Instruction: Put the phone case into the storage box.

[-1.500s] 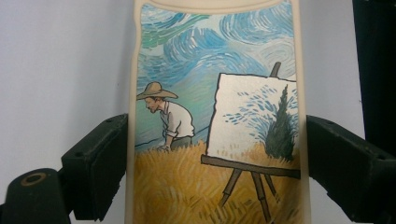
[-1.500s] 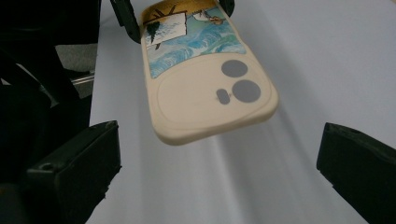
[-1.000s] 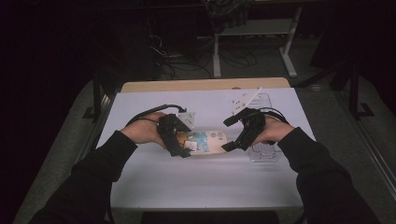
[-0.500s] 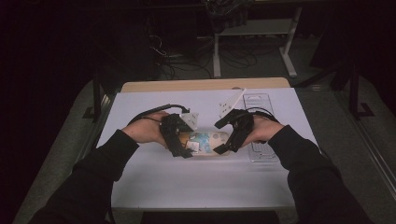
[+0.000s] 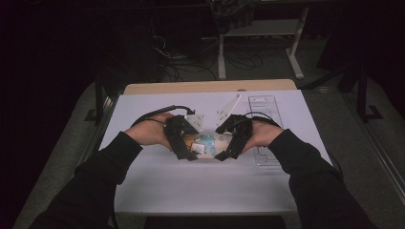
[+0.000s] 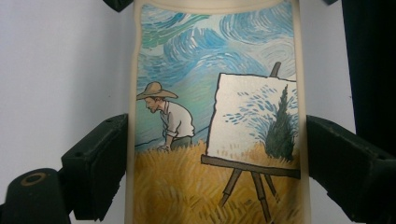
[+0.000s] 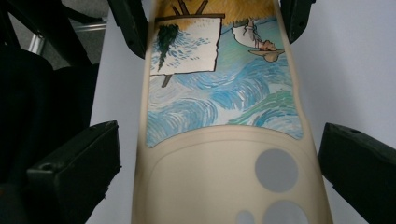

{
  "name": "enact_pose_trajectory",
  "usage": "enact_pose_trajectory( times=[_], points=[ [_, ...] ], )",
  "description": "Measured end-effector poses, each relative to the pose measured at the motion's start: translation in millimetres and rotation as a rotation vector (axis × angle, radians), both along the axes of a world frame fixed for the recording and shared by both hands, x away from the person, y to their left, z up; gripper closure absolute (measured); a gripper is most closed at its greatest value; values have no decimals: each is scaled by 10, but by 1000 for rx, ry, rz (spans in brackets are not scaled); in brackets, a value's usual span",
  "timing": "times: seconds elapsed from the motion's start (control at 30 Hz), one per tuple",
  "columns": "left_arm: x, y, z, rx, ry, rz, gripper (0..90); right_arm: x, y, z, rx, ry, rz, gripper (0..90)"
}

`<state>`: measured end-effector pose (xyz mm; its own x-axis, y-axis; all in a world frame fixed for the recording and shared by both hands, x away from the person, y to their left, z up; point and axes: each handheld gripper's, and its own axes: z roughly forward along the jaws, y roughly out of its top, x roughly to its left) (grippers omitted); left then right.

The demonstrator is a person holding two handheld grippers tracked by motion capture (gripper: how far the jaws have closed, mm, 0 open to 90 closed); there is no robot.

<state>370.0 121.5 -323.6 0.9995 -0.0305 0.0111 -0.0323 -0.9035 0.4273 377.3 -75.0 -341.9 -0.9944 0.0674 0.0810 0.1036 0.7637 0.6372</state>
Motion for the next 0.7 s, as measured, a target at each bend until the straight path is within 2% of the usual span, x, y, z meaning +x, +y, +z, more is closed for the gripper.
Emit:
enact_pose_trajectory(
  times=[0.4, 0.7],
  points=[
    [11, 11, 9, -2, -6, 9, 110, -20, 82, -77, -53, -17, 15, 0],
    [13, 7, -3, -2, -4, 9, 109, -15, 78, -92, -68, -39, 12, 56]
  ],
)
